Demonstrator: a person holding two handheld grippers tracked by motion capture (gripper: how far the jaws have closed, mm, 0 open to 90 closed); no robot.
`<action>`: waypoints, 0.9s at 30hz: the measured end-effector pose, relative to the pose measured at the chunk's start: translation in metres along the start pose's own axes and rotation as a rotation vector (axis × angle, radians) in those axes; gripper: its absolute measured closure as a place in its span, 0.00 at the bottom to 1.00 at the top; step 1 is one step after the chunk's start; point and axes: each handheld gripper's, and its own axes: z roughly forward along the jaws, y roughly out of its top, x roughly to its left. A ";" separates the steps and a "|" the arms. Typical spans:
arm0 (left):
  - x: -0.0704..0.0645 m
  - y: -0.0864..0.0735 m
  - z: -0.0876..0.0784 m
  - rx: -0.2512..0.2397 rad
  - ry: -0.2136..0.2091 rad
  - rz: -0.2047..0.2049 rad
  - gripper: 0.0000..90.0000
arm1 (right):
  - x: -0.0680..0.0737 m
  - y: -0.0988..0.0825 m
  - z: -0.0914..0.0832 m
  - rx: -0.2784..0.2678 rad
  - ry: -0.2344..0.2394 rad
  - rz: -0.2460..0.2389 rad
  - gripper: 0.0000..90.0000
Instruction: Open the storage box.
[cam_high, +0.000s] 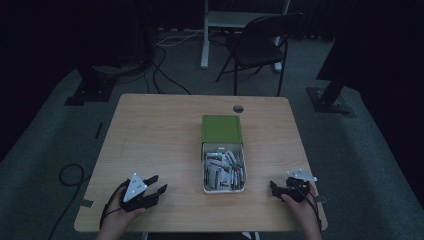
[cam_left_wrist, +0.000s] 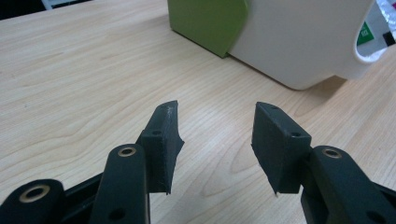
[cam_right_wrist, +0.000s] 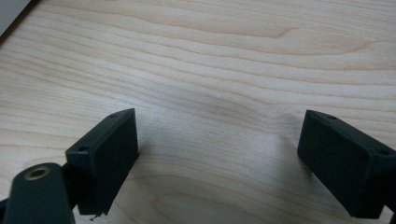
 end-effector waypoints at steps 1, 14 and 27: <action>0.001 0.000 -0.001 -0.001 -0.005 -0.006 0.53 | 0.000 0.000 0.000 0.000 0.000 0.000 0.13; 0.022 -0.010 -0.008 -0.049 -0.038 -0.183 0.32 | 0.000 0.000 0.000 0.000 0.000 0.000 0.13; 0.039 -0.017 -0.011 0.054 0.149 -0.197 0.12 | 0.000 0.000 0.000 0.000 0.000 0.000 0.13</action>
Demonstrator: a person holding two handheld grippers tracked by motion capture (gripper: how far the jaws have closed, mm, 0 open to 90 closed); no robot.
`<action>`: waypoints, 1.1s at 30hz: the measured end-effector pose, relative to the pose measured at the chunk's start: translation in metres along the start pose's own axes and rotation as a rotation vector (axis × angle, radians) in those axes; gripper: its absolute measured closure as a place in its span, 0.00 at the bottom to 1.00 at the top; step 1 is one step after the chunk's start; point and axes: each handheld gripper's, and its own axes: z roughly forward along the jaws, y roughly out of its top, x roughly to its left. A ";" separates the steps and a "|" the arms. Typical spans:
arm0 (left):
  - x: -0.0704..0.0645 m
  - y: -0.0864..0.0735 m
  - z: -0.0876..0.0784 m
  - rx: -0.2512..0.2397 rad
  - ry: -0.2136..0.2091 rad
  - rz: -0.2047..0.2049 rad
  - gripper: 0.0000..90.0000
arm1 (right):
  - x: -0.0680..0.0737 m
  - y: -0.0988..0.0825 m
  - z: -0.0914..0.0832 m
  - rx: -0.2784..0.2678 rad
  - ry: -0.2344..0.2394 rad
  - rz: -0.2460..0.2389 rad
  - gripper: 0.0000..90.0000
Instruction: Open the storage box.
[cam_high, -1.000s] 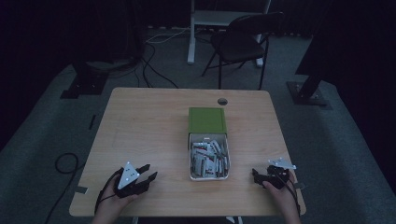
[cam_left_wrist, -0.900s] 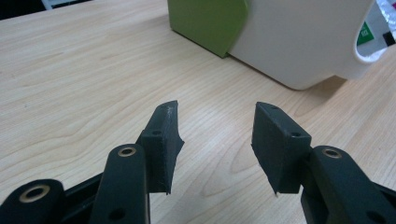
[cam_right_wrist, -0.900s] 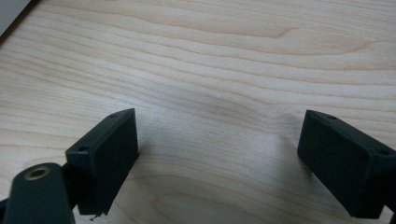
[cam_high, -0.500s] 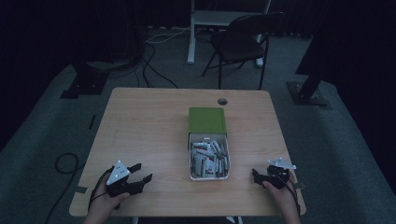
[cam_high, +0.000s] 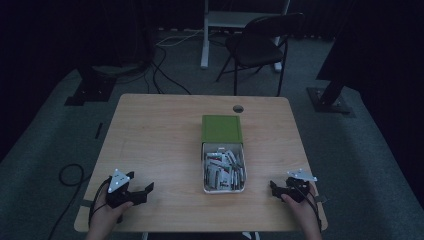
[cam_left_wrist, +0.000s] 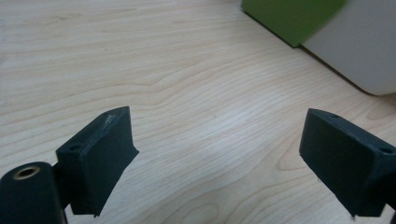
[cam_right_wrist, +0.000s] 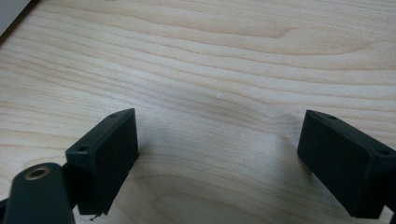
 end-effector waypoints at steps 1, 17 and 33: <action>0.001 0.000 0.000 0.010 0.013 0.000 0.12 | 0.000 0.000 0.000 0.000 0.000 0.000 0.13; 0.026 -0.013 -0.003 0.112 0.190 -0.151 0.12 | 0.000 0.000 0.000 0.000 0.000 0.000 0.13; 0.030 -0.016 0.004 0.207 0.242 -0.131 0.12 | 0.000 0.000 0.000 0.000 0.000 0.000 0.13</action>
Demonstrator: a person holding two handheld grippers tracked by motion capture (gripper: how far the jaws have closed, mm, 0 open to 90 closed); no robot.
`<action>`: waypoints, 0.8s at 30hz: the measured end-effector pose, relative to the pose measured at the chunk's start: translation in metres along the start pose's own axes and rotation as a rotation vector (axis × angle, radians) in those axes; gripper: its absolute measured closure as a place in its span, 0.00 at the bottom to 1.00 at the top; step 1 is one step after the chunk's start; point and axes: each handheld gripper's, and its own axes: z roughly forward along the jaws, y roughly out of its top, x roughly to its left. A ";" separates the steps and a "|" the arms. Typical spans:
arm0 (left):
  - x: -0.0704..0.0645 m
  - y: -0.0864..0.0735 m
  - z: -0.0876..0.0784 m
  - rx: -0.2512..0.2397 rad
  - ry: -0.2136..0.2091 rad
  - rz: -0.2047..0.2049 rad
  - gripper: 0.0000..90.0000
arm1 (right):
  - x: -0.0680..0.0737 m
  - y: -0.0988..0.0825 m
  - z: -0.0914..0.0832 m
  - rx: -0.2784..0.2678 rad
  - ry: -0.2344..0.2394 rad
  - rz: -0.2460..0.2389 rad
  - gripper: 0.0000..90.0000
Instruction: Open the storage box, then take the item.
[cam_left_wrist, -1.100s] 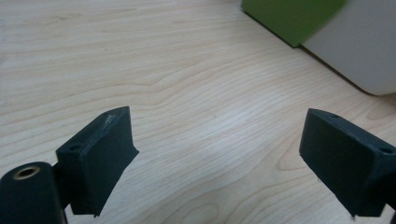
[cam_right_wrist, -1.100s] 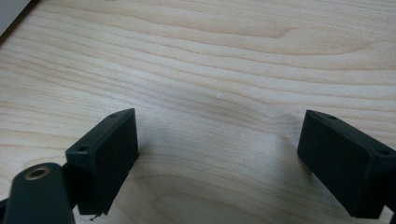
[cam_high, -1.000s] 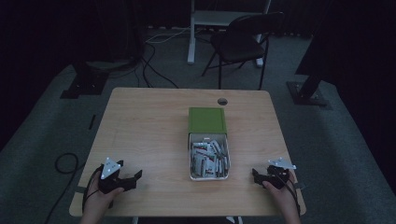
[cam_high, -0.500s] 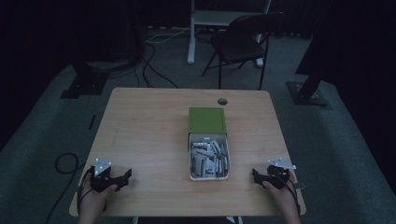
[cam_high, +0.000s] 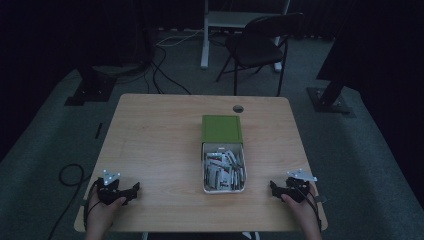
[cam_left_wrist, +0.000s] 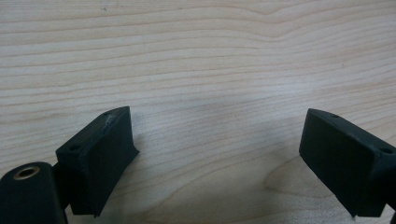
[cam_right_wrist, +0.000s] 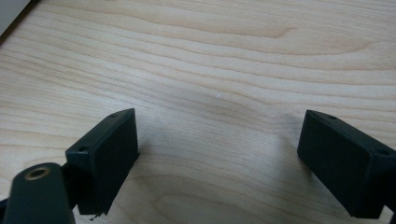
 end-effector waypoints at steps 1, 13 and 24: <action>-0.001 0.000 0.001 0.003 0.004 0.011 0.12 | 0.000 0.000 0.000 0.000 0.000 0.000 0.13; -0.005 0.002 0.003 0.015 0.036 0.027 0.12 | 0.001 0.000 0.000 0.001 -0.005 0.007 0.13; -0.006 0.002 0.003 0.014 0.040 0.023 0.12 | 0.001 0.000 -0.001 0.000 -0.006 0.008 0.13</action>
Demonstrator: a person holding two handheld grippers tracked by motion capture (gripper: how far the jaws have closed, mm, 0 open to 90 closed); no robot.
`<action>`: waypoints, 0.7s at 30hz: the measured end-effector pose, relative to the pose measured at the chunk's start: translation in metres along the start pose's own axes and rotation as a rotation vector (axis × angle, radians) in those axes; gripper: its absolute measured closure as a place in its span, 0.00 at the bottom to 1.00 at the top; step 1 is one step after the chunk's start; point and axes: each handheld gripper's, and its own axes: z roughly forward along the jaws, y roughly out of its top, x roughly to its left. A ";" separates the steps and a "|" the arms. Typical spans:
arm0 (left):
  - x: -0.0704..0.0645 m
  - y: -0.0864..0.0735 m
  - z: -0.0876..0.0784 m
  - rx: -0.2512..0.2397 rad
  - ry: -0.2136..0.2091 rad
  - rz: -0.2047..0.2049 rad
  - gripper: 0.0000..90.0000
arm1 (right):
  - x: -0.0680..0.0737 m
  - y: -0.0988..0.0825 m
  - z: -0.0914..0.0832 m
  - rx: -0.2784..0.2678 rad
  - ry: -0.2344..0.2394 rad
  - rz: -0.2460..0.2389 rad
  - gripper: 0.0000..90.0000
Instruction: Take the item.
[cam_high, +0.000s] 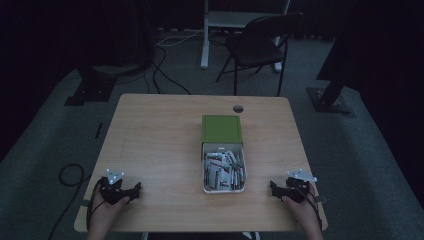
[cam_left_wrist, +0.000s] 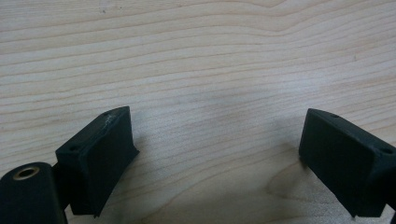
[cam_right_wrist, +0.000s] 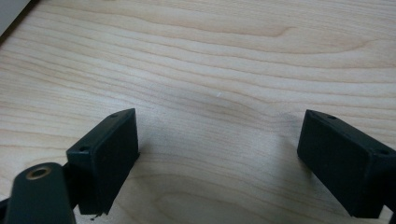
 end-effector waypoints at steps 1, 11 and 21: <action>0.000 0.000 0.000 0.000 0.000 0.000 0.12 | 0.000 0.000 0.000 0.000 0.000 0.000 0.13; -0.003 0.002 0.002 0.001 -0.006 0.006 0.12 | 0.000 0.002 -0.001 0.009 0.010 0.005 0.15; -0.005 0.003 0.003 0.003 0.001 0.001 0.11 | 0.015 0.022 -0.017 -0.049 0.048 0.005 0.16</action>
